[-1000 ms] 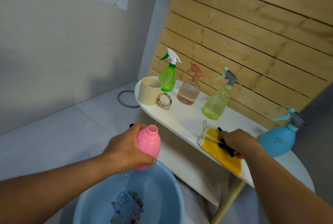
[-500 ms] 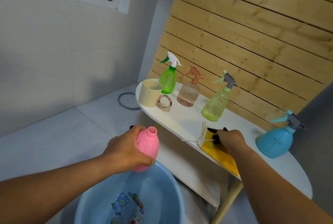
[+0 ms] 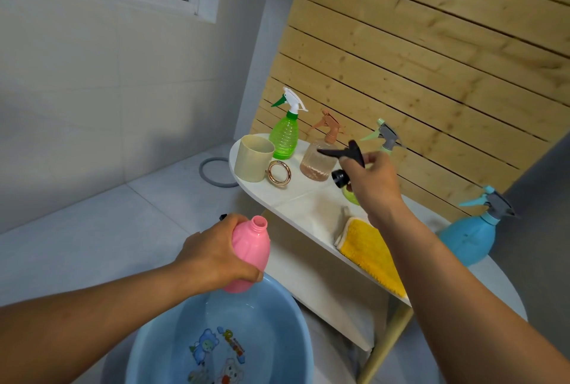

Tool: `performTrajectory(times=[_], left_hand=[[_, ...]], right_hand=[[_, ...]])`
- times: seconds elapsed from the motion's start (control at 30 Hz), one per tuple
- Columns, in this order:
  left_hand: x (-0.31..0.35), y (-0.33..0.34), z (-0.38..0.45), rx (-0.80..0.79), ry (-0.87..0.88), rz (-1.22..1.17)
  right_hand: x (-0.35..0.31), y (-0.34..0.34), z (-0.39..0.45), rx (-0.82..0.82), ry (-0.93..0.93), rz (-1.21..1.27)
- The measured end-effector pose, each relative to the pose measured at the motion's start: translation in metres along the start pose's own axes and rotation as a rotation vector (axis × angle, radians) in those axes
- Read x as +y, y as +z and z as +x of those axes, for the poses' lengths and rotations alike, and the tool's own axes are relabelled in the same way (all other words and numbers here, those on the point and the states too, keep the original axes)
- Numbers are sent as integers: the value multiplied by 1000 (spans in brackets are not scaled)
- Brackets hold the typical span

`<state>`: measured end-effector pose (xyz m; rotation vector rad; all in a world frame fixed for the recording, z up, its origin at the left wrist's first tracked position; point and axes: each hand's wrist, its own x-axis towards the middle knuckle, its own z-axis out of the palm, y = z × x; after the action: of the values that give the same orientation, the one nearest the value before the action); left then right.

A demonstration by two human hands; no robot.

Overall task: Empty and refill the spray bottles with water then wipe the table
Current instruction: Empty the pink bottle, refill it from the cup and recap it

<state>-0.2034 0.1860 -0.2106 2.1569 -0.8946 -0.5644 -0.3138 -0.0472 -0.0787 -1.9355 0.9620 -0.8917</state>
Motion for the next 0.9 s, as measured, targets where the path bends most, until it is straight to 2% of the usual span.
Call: performTrajectory(times=[0.13, 0.27, 0.47, 0.6, 0.9], left_hand=[[0, 0, 0, -1, 4, 3], [-1, -1, -1, -2, 17, -10], [-1, -1, 1, 5, 47, 11], [-1, -1, 2, 26, 67, 8], [0, -1, 3, 13, 108, -3]], right_hand=[[-39, 8, -26, -56, -214, 62], [-53, 15, -50, -108, -375, -126], [-48, 26, -75, -238, -512, -239], [-38, 34, -86, -419, -548, -313], [-26, 37, -82, -682, -556, -366]])
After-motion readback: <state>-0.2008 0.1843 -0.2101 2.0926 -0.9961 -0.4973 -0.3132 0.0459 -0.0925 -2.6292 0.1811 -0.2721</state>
